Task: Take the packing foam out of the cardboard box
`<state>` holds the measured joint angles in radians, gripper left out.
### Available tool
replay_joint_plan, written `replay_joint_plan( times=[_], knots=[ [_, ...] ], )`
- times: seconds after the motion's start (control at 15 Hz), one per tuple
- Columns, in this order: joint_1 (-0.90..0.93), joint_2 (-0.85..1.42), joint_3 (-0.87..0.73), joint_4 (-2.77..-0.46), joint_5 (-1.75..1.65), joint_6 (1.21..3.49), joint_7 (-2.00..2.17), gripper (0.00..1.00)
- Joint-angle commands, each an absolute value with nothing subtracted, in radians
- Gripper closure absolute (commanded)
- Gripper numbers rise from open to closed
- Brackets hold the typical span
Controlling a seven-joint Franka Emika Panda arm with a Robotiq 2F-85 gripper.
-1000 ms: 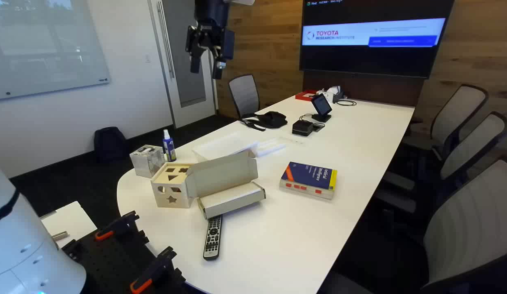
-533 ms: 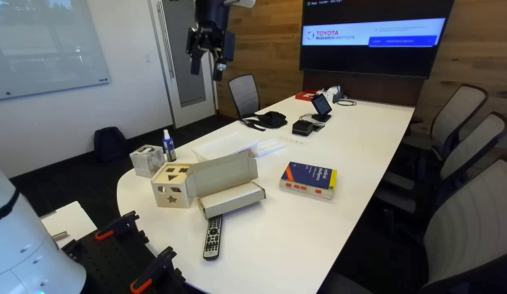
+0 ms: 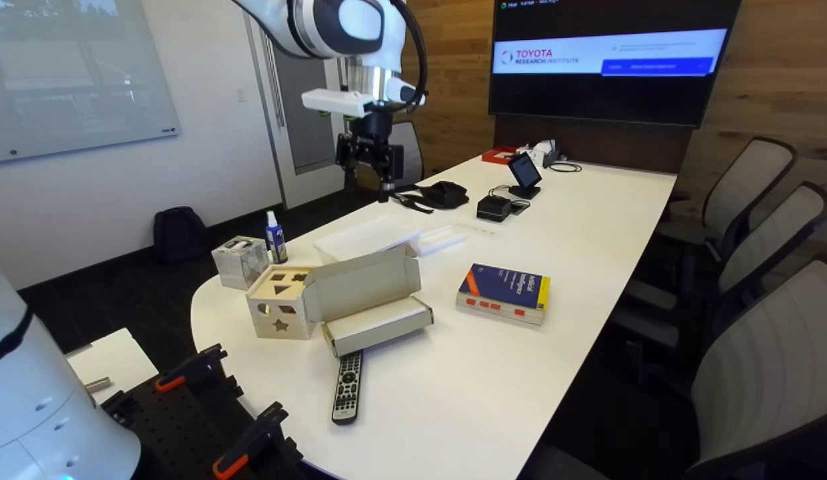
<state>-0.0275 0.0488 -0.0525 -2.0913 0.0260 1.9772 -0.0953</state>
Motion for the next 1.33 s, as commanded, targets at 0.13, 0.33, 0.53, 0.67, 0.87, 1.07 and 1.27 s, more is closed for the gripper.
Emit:
replay_joint_plan(
  times=[0.13,0.33,0.53,0.67,0.87,1.07,1.27],
  knots=[
    [-0.044,0.262,-0.026,-2.084,0.098,2.184,-0.129,0.00],
    [-0.067,0.364,-0.014,-2.083,0.172,2.260,-0.159,0.00],
    [-0.098,0.453,-0.001,-2.073,0.240,2.334,-0.183,0.00],
    [-0.126,0.513,0.019,-2.052,0.280,2.376,-0.209,0.00],
    [-0.158,0.602,0.054,-1.995,0.308,2.397,-0.243,0.00],
    [-0.164,0.682,0.069,-1.921,0.294,2.386,-0.226,0.00],
    [-0.157,0.758,0.066,-1.839,0.281,2.382,-0.197,0.00]
  ],
)
